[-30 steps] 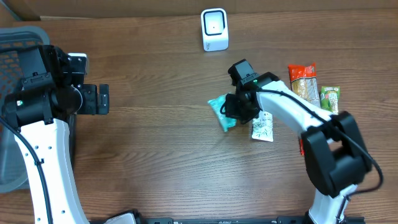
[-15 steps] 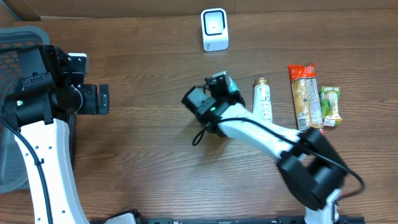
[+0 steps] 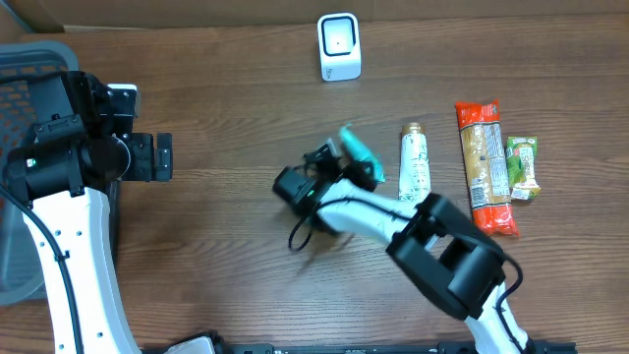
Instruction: Scan the item barcode
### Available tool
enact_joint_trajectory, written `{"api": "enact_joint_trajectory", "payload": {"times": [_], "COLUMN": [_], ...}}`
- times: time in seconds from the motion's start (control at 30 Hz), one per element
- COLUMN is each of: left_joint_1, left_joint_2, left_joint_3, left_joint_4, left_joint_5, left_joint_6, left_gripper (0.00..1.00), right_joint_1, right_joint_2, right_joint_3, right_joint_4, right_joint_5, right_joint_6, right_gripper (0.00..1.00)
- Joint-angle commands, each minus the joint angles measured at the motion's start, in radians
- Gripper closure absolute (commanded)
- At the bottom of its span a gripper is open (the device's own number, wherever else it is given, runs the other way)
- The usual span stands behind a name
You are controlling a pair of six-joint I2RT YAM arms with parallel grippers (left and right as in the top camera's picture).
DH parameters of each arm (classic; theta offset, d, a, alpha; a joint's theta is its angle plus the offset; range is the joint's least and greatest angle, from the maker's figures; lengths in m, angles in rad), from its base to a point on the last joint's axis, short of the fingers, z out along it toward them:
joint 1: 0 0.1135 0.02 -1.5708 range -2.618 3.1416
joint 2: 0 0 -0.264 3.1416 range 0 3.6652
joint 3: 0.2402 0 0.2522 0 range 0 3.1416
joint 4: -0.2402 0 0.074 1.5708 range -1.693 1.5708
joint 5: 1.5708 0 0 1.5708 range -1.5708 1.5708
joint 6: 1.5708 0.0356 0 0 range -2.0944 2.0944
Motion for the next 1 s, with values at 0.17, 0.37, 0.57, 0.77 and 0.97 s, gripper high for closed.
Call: {"api": "enact_joint_trajectory", "payload": {"times": [0.17,0.37,0.57,0.77,0.97], "left_joint_1": [0.004,0.003,0.003,0.004,0.004], "left_joint_2": [-0.006,-0.006,-0.006,-0.006,-0.006], "left_joint_3": [0.005,0.005,0.005,0.005,0.005], "left_joint_4": [0.0,0.0,0.0,0.0,0.0], "left_joint_5": [0.008,0.008,0.008,0.008,0.008], "left_joint_6": [0.015,0.015,0.015,0.015,0.015], "left_gripper": [0.0,0.0,0.0,0.0,0.0], "right_joint_1": [0.15,0.094,-0.113,-0.317,-0.368], "right_joint_2": [-0.014,-0.068,-0.121,-0.095,-0.053], "right_joint_3": [0.018,0.12,0.232,0.232,0.22], "right_joint_4": [-0.032,-0.117,-0.194,-0.266,-0.272], "right_joint_5": [-0.105,-0.28,-0.702,-0.994,-1.125], "right_joint_6": [-0.03,-0.039,-0.307,-0.486,-0.638], "right_gripper": [0.18,0.14,0.12,0.14,0.16]}}
